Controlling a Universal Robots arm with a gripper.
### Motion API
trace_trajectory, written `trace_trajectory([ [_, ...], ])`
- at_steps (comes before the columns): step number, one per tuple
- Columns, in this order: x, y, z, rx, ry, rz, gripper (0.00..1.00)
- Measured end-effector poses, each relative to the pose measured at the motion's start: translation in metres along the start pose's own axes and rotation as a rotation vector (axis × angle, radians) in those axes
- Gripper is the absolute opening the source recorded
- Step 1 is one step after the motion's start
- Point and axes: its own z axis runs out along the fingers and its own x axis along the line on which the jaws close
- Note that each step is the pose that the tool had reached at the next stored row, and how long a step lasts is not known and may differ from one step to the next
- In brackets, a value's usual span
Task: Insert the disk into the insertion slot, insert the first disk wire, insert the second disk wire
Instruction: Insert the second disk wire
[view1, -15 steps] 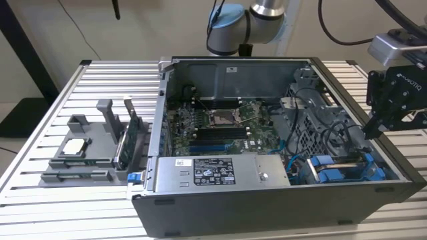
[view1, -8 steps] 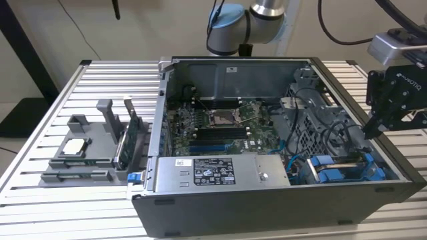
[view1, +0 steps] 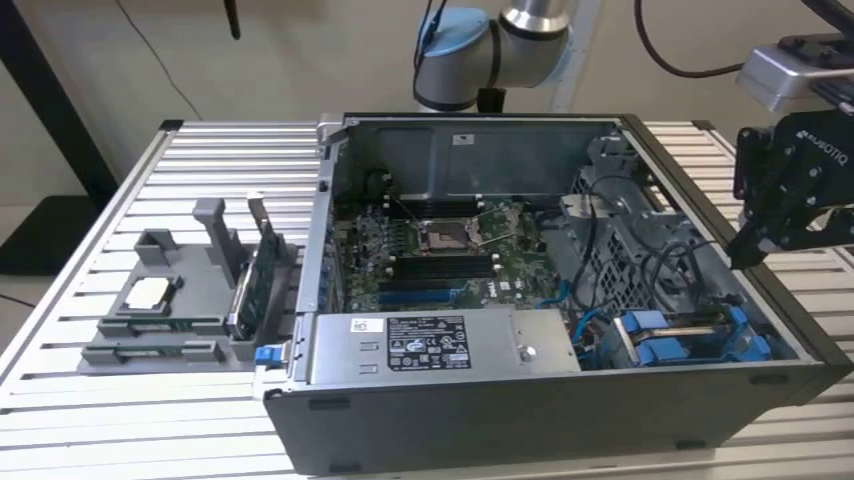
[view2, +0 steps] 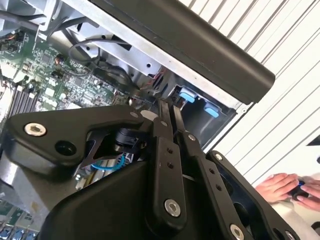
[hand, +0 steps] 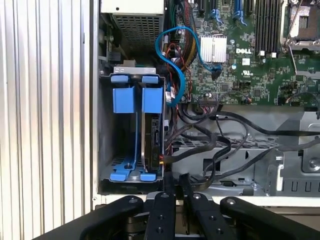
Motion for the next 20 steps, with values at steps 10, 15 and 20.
trace_trajectory([
  [10, -0.0002, 0.0279, -0.0038, 0.0183, -0.0004, 0.0, 0.16],
  [15, -0.0003, 0.0459, -0.0038, 0.0338, -0.0004, -0.001, 0.16],
  [20, 0.0009, 0.0549, -0.0037, 0.0413, -0.0035, -0.001, 0.16],
])
